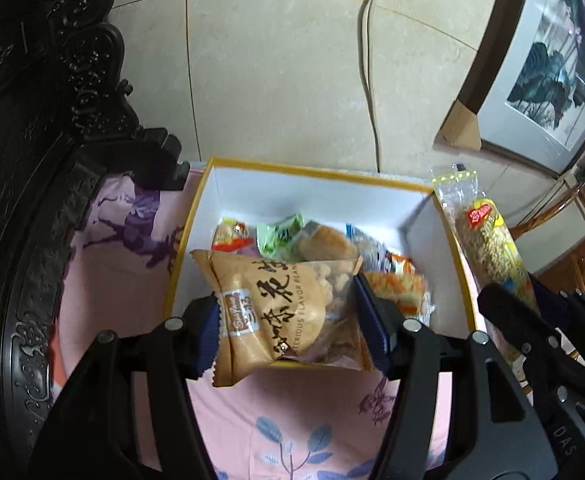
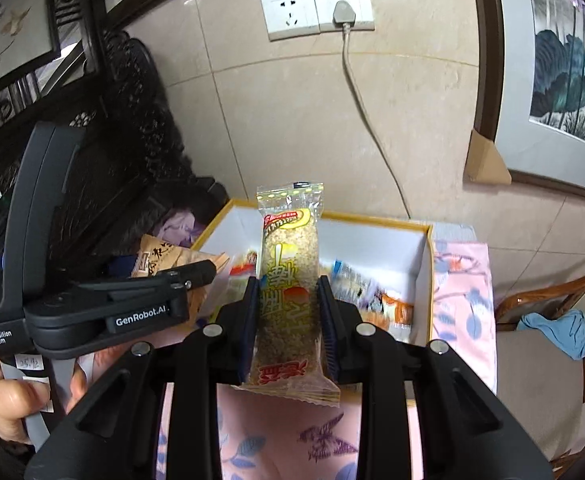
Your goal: Organize snacks
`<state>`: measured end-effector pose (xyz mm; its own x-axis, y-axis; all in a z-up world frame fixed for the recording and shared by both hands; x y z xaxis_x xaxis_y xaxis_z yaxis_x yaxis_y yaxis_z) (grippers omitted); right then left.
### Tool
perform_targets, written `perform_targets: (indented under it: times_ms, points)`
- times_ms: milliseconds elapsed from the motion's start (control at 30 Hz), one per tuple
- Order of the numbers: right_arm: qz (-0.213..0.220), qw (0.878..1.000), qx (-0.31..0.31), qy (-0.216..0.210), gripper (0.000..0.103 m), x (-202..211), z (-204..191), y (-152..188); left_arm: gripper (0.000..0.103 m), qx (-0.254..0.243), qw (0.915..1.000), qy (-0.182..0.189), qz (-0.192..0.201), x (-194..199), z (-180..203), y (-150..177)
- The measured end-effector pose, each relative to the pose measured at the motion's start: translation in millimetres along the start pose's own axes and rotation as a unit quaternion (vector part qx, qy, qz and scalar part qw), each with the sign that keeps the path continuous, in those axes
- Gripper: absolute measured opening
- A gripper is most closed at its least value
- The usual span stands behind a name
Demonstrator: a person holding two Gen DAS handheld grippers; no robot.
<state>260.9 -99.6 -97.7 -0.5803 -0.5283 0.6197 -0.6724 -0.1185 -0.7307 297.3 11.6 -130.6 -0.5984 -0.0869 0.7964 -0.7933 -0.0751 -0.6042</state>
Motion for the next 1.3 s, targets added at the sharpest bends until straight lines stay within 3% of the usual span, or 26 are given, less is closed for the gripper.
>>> perform_targets:
  times_ms: [233,267,300,333,400,467,700,967,1300]
  points:
    - [0.003,1.0,-0.001,0.007,0.03,-5.6,7.4,-15.3,0.061,-0.003,1.0,0.001,0.008,-4.9,2.1,-27.2]
    - [0.004,1.0,-0.001,0.01,0.036,-6.7,9.9,-16.5,0.061,-0.004,1.0,0.001,0.008,-5.2,2.6,-29.4]
    - [0.005,1.0,-0.002,0.017,0.045,-7.5,12.5,-17.8,0.064,-0.005,1.0,0.0,0.008,-5.9,3.7,-32.1]
    - [0.005,1.0,-0.002,0.025,0.069,-8.0,15.1,-18.7,0.068,-0.008,0.9999,-0.002,0.007,-6.7,5.1,-34.6]
    - [0.011,0.999,-0.001,0.043,0.074,-6.5,20.7,-22.4,0.095,-0.007,0.9998,-0.011,0.016,-4.9,4.8,-39.1]
    - [0.01,0.999,-0.001,0.041,0.075,-6.6,21.3,-22.5,0.101,0.0,0.9992,-0.021,0.034,0.1,1.7,-43.4]
    - [-0.004,0.999,-0.008,0.041,0.077,-13.4,24.3,-14.0,0.101,-0.003,0.9995,-0.015,0.028,1.1,6.3,-42.8]
    - [-0.013,0.998,-0.007,0.057,0.102,-14.3,25.1,-6.6,0.101,0.024,0.9993,0.004,0.027,6.1,3.2,-41.5]
    - [-0.007,0.997,-0.028,0.074,0.102,-7.3,28.7,5.4,0.101,0.013,0.9993,-0.017,0.031,10.7,0.9,-40.1]
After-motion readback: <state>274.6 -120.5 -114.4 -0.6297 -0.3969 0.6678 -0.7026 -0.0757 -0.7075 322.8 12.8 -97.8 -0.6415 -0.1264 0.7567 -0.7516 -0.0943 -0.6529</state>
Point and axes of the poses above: each gripper's, at about its wrist camera, not at the fingertips, and x roughly against the way its jaws point, z to its right, y to its underside, the point moved 10 cm from there along -x, roughly the way its jaws point, and after that the axes turned 11 degrees about -y, right-handed, at the moved point
